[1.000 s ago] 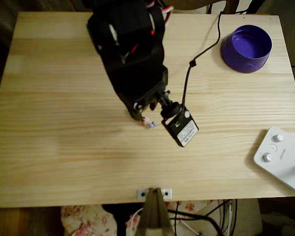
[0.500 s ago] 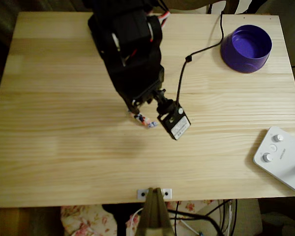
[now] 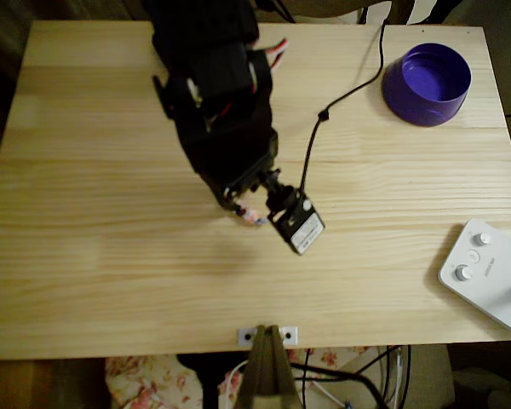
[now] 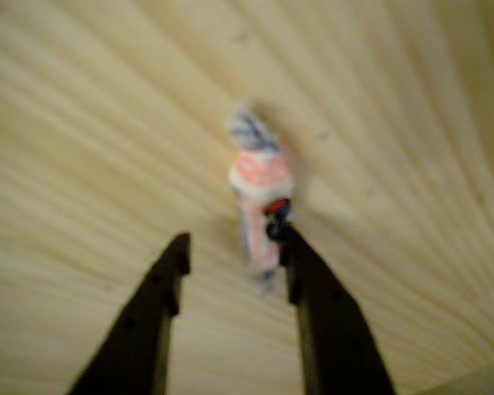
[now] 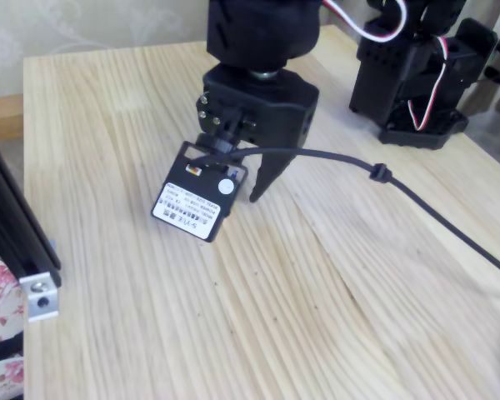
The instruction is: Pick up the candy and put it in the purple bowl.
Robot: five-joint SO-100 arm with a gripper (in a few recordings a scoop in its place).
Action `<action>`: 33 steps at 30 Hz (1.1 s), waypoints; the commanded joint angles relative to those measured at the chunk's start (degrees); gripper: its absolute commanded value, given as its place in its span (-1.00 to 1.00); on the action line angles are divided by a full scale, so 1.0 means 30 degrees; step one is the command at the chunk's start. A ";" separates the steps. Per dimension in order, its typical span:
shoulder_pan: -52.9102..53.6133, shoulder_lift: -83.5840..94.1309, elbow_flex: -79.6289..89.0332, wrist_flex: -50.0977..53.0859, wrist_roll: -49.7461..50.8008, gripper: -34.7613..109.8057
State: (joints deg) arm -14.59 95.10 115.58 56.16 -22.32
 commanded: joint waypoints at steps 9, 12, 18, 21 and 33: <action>0.0850 -0.0996 -0.0645 -0.1318 -0.1143 -0.30; 0.0967 -0.1113 -0.0791 -0.1348 -0.1201 -0.30; 0.1348 -0.1377 -0.0879 -0.1289 -0.1553 -0.19; 0.1406 -0.1113 -0.1055 -0.0498 -0.1172 -0.19; 0.1406 0.2461 -0.3340 0.6064 0.0176 -0.20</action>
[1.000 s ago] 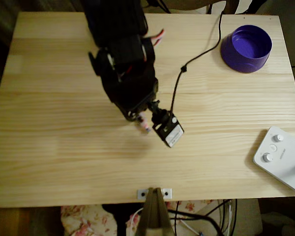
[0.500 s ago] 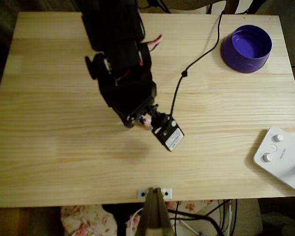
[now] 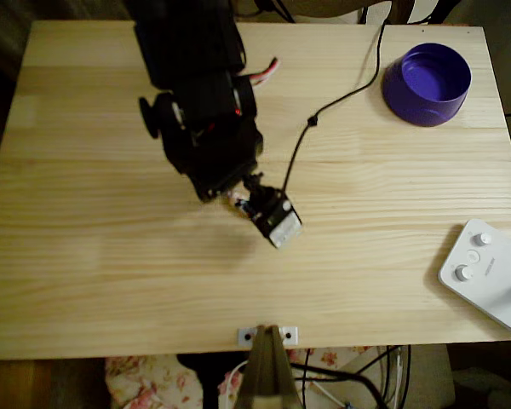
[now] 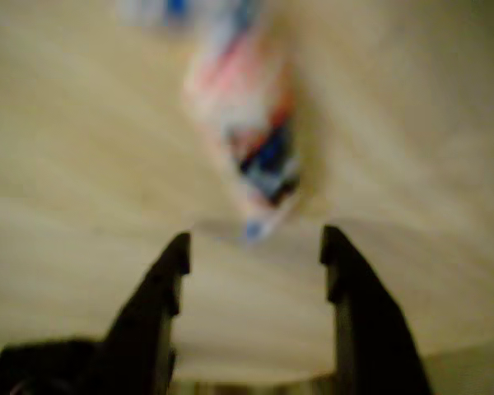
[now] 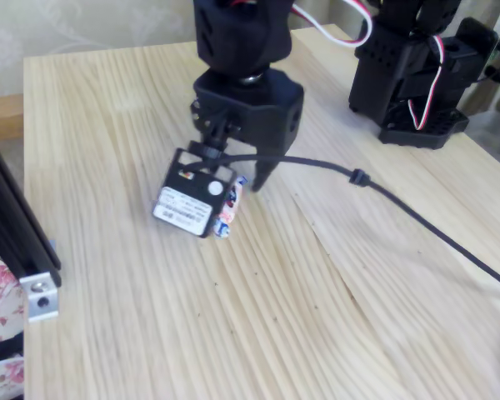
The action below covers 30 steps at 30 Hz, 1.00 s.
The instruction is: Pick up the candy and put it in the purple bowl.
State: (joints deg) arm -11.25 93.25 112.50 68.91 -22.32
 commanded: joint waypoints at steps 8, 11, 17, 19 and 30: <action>-0.0322 0.4805 -0.1641 0.1318 0.0381 -0.19; -0.1143 0.4043 -0.1494 0.0469 0.0967 -0.19; -0.2637 0.2227 -0.1963 -0.0674 0.1787 -0.19; -0.2813 0.1699 -0.1992 -0.1055 0.1846 -0.19; -0.1758 -0.0557 -0.1992 -0.2578 0.1084 -0.19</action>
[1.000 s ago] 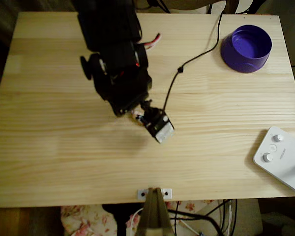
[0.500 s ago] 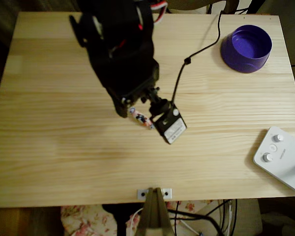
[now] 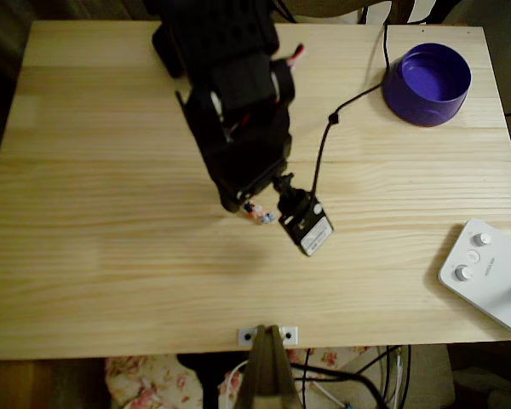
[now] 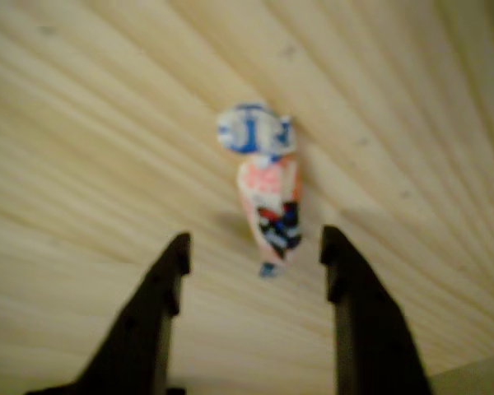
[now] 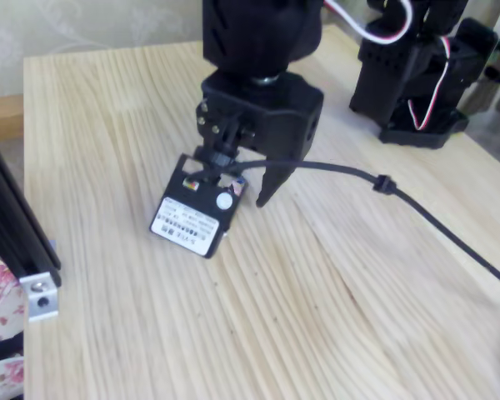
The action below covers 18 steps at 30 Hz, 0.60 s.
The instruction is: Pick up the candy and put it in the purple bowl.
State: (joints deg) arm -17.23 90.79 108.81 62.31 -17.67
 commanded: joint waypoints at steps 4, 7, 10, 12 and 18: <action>0.0674 -0.0176 -0.0498 -0.0938 -0.0762 -0.19; 0.0879 -0.0410 -0.0498 -0.1113 -0.0850 -0.19; 0.1025 -0.0527 -0.0469 -0.1260 -0.0937 -0.19; 0.1084 -0.0586 -0.0410 -0.1289 -0.0967 -0.19; 0.0937 -0.0381 -0.0146 -0.1289 -0.0791 -0.22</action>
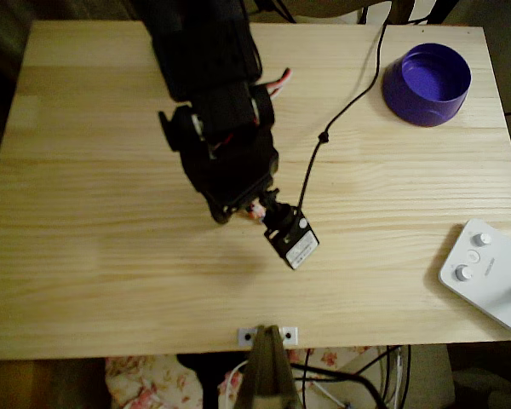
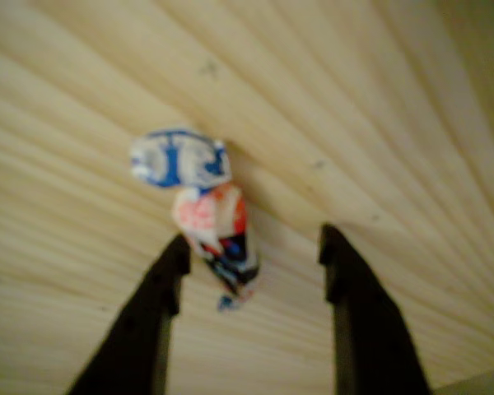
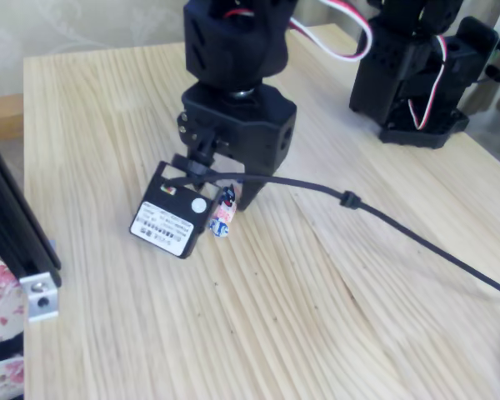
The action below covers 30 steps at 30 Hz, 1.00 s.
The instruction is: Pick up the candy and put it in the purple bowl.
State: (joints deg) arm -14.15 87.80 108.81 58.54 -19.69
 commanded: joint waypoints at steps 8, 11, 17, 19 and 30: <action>-0.0352 0.0703 -0.0117 0.0117 0.0293 -0.36; -0.0381 0.0645 -0.0293 0.0498 0.0293 -0.39; -0.0352 0.0586 -0.0234 0.0439 0.0703 -0.43; -0.0322 0.0674 -0.0234 0.0410 0.0850 -0.44; -0.0264 0.1289 -0.0205 0.0557 0.1494 -0.48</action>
State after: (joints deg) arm -14.85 87.80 108.81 59.50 -15.38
